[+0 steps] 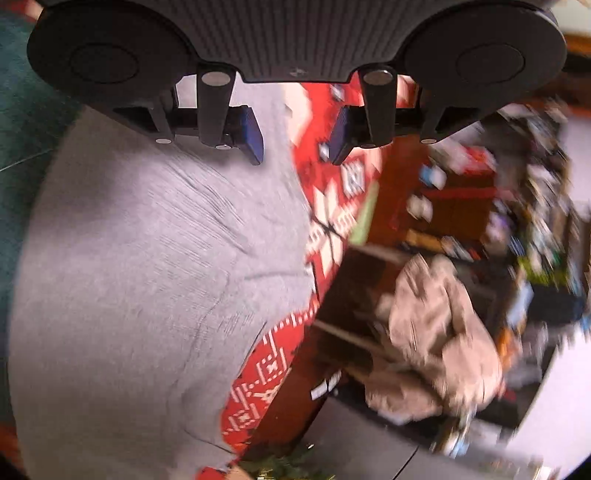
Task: Fold clothes
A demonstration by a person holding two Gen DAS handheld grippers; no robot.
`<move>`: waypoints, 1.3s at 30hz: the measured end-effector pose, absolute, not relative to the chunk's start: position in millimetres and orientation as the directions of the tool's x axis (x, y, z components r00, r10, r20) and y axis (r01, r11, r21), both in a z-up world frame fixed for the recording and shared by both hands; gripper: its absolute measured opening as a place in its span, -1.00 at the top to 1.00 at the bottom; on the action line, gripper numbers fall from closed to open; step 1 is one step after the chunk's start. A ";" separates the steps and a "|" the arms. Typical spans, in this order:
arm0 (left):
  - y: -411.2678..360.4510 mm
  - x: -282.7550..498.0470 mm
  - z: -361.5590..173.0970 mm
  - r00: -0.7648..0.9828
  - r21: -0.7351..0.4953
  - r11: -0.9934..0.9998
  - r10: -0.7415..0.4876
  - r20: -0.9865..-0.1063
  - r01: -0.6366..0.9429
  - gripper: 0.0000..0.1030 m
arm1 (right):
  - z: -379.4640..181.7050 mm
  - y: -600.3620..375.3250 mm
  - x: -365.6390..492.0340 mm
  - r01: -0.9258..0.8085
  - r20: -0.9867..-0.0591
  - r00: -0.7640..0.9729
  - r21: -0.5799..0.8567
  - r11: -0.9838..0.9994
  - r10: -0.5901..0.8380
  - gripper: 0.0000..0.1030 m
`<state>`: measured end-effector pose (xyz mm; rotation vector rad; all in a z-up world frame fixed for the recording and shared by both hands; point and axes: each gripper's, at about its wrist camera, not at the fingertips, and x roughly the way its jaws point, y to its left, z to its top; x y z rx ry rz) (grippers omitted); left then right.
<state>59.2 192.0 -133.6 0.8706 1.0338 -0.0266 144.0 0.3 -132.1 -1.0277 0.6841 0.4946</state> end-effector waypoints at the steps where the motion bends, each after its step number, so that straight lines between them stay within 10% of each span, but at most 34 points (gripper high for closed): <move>1: 196.5 59.1 -128.9 0.517 0.572 0.725 0.345 -0.784 0.383 0.23 | -126.1 -3.1 147.5 -0.654 -0.736 0.676 -0.567 0.500 0.050 0.26; 15: 260.1 134.3 -131.9 0.345 -0.061 0.996 -0.035 -0.938 -0.066 0.79 | -106.1 -68.0 186.6 -0.156 -0.881 0.470 -0.130 0.979 -0.042 0.26; 39: 256.5 143.9 -125.1 0.355 -0.003 0.997 0.026 -0.934 -0.079 0.95 | -108.9 -79.1 202.0 -0.049 -0.894 0.447 -0.044 0.998 -0.017 0.26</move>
